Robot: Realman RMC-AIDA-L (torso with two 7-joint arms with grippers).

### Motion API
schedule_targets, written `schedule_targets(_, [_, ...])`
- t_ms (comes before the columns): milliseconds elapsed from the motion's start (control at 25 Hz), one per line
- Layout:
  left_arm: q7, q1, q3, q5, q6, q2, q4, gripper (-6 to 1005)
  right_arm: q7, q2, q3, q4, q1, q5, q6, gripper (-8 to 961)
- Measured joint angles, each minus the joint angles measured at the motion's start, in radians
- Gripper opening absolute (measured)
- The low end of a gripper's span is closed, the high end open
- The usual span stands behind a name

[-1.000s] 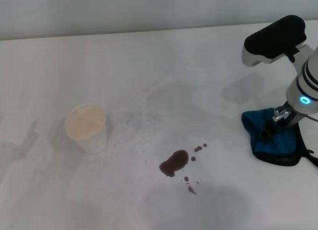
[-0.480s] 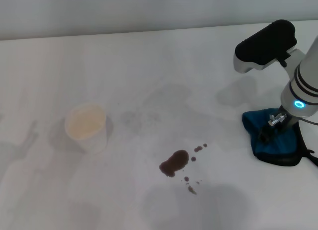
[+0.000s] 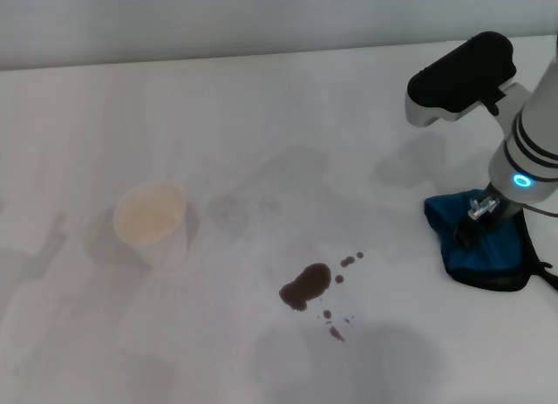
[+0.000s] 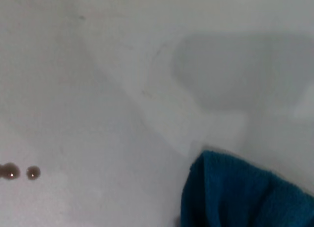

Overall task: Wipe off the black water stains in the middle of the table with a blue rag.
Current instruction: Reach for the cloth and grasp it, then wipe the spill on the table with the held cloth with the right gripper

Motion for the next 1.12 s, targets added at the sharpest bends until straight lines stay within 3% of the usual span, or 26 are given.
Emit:
schedule_targets(200, [0.0, -0.002, 0.0, -0.009, -0.001, 0.0, 0.0, 879, -0.003, -0.002, 0.0, 0.013, 0.007, 0.0, 0.0, 279])
schedule_targets(640, [0.0, -0.005, 0.0, -0.011, -0.014, 0.0, 0.0, 880, -0.011, -0.002, 0.0, 0.072, 0.028, 0.003, -0.016, 117])
schedule_targets(1120, [0.0, -0.007, 0.0, -0.011, -0.024, 0.0, 0.0, 879, -0.029, 0.0, 0.006, 0.055, 0.027, 0.009, 0.008, 127])
